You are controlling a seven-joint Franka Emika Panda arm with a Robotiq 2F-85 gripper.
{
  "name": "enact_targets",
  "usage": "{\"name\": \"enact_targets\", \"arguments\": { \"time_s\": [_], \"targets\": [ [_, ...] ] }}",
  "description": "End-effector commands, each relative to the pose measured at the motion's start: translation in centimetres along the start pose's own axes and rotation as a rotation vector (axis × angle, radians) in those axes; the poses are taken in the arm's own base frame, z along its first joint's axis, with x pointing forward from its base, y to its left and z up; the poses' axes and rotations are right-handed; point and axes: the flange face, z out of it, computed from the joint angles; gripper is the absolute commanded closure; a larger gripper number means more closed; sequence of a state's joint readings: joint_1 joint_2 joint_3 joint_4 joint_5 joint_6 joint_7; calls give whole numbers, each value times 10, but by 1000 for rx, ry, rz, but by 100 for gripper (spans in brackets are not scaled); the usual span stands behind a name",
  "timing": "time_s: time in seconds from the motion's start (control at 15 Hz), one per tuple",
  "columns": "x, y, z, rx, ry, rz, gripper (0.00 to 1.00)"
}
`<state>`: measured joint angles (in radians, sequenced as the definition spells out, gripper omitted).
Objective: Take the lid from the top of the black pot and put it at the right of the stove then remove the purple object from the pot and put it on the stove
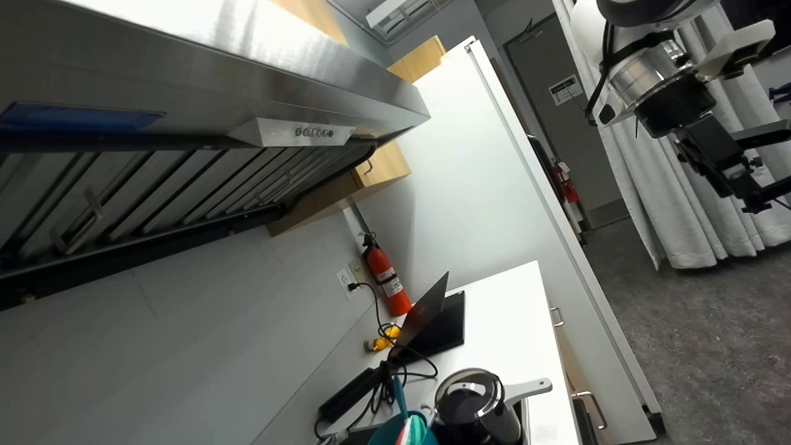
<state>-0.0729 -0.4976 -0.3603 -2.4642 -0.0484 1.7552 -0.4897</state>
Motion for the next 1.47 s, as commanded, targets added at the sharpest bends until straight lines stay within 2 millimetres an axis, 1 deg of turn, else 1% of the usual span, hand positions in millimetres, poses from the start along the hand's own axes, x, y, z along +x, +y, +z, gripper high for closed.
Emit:
{"name": "enact_targets", "arguments": {
  "time_s": [0.0,0.2,0.4,0.67,1.0,1.07,1.13,1.2,1.27,1.4],
  "targets": [
    [3,2,-2,-19,21,-4,0],
    [15,4,-8,-77,91,-26,0],
    [35,6,-11,-118,170,-49,0],
    [65,4,-4,-174,242,-109,0],
    [107,-8,15,-225,284,-211,0],
    [115,-11,15,-233,289,-230,0],
    [123,-11,9,-241,299,-249,0],
    [130,-14,9,-241,307,-262,0],
    [137,-23,20,-237,313,-275,0],
    [148,-29,20,-224,326,-293,0]
  ]
}}
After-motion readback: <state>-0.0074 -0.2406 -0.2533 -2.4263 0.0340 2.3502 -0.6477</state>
